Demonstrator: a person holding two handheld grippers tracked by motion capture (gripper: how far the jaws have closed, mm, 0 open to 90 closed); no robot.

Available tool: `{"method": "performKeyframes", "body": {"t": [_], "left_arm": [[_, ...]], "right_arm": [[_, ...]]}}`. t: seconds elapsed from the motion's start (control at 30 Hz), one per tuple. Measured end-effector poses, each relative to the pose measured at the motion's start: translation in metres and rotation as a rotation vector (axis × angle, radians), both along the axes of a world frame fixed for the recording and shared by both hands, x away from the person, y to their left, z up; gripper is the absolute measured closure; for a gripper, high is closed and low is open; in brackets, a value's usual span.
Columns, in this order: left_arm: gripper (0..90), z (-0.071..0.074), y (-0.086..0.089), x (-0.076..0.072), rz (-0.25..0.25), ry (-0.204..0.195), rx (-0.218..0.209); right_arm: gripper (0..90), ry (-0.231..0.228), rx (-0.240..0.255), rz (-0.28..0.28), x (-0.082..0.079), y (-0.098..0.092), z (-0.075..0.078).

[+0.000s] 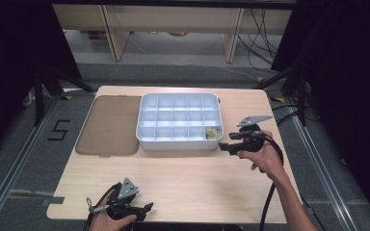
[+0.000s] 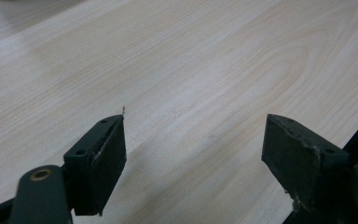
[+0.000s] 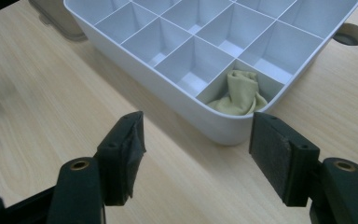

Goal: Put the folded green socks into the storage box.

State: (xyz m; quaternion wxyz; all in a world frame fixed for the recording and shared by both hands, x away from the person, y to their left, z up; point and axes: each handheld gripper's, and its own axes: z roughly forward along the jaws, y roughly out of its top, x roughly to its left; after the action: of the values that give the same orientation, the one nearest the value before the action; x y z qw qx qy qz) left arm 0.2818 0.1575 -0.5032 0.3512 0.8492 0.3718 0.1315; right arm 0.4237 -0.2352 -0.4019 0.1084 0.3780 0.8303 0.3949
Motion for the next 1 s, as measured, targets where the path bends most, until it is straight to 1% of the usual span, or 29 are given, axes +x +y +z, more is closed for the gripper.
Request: {"method": "performKeyframes", "body": {"t": [0.03, 0.07, 0.1, 0.13, 0.17, 0.2, 0.23, 0.27, 0.3, 0.33, 0.37, 0.4, 0.43, 0.47, 0.5, 0.53, 0.57, 0.6, 0.7, 0.73, 0.77, 0.8, 0.83, 0.87, 0.9, 0.93, 0.97, 1.0], "left_arm": [[21.0, 0.0, 0.0, 0.0, 0.001, 0.001, 0.0], [21.0, 0.0, 0.0, 0.0, -0.002, 0.002, 0.009], [21.0, 0.0, 0.001, 0.001, -0.005, -0.008, 0.013], [21.0, -0.002, -0.002, 0.0, 0.022, -0.008, -0.018], [21.0, -0.001, -0.001, 0.0, 0.008, -0.006, -0.011], [21.0, -0.001, -0.001, 0.0, 0.008, -0.006, -0.011], [21.0, 0.0, 0.001, 0.001, -0.019, -0.002, 0.023], [21.0, 0.0, 0.0, 0.001, -0.019, -0.002, 0.022], [21.0, 0.0, 0.0, 0.001, -0.018, -0.002, 0.022], [21.0, -0.001, 0.0, 0.0, -0.012, 0.006, 0.017], [21.0, -0.001, -0.001, 0.0, -0.008, 0.011, 0.012], [21.0, -0.001, -0.001, 0.0, -0.008, 0.011, 0.012], [21.0, -0.001, -0.001, 0.0, -0.012, 0.005, 0.018], [21.0, -0.002, -0.002, 0.001, -0.001, -0.006, 0.002], [21.0, -0.002, -0.002, 0.002, -0.001, -0.023, -0.003], [21.0, -0.002, -0.002, 0.002, -0.001, -0.023, -0.003], [21.0, -0.001, -0.001, 0.001, -0.01, -0.003, 0.009], [21.0, -0.001, 0.0, 0.001, -0.015, 0.0, 0.015], [21.0, -0.001, 0.0, 0.001, -0.015, -0.001, 0.015], [21.0, -0.001, 0.0, 0.001, -0.015, -0.001, 0.016], [21.0, -0.001, -0.001, 0.001, -0.01, 0.008, 0.012], [21.0, -0.002, -0.002, 0.0, 0.0, 0.012, 0.001], [21.0, -0.001, -0.001, 0.0, -0.011, 0.002, 0.009], [21.0, -0.001, -0.001, 0.0, -0.011, -0.001, 0.009], [21.0, -0.002, -0.002, 0.0, -0.011, -0.002, 0.008], [21.0, -0.001, -0.002, 0.0, -0.016, 0.001, 0.013], [21.0, -0.002, -0.002, 0.0, -0.015, 0.001, 0.011], [21.0, -0.002, -0.002, 0.0, -0.015, 0.001, 0.011]], "right_arm": [[36.4, 0.026, -0.019, 0.022, -0.002, -0.002, 0.002], [36.5, 0.009, -0.019, 0.02, -0.003, -0.003, 0.0], [36.4, 0.031, -0.01, 0.012, -0.005, -0.003, -0.001], [36.4, 0.019, 0.01, 0.007, -0.006, -0.002, -0.003], [36.4, 0.033, -0.006, 0.017, -0.007, -0.004, -0.003], [36.4, 0.033, -0.006, 0.017, -0.007, -0.004, -0.003], [36.4, 0.018, 0.004, 0.012, -0.01, -0.004, -0.007], [36.4, 0.036, 0.0, 0.01, -0.012, -0.005, -0.006], [36.4, 0.013, 0.002, 0.019, -0.012, -0.005, -0.009], [36.3, 0.011, -0.003, 0.026, -0.012, -0.007, -0.008], [36.3, 0.022, -0.001, 0.018, -0.014, -0.007, -0.008], [36.3, 0.022, -0.001, 0.018, -0.014, -0.007, -0.008], [36.2, 0.011, -0.002, 0.024, -0.016, -0.008, -0.01], [36.2, 0.019, 0.0, 0.017, -0.017, -0.008, -0.01], [36.1, 0.011, 0.005, 0.021, -0.017, -0.008, -0.011], [36.1, 0.011, 0.005, 0.021, -0.017, -0.008, -0.011], [36.2, 0.016, 0.009, 0.019, -0.018, -0.008, -0.012], [36.1, 0.004, 0.014, 0.025, -0.019, -0.009, -0.014], [36.1, 0.003, 0.017, 0.022, -0.022, -0.009, -0.016], [36.1, 0.01, 0.016, 0.019, -0.024, -0.007, -0.019], [36.0, 0.012, 0.023, 0.036, -0.023, -0.008, -0.021], [36.0, 0.008, 0.02, 0.026, -0.025, -0.009, -0.02], [36.0, 0.037, 0.046, 0.018, -0.027, -0.007, -0.021], [36.0, 0.024, 0.038, 0.035, -0.026, -0.009, -0.022], [35.9, 0.053, 0.039, 0.014, -0.03, -0.008, -0.022], [35.9, 0.017, 0.02, 0.026, -0.029, -0.009, -0.023], [35.8, 0.011, 0.027, 0.02, -0.029, -0.01, -0.025], [35.8, 0.019, 0.024, 0.024, -0.029, -0.011, -0.025]]}}
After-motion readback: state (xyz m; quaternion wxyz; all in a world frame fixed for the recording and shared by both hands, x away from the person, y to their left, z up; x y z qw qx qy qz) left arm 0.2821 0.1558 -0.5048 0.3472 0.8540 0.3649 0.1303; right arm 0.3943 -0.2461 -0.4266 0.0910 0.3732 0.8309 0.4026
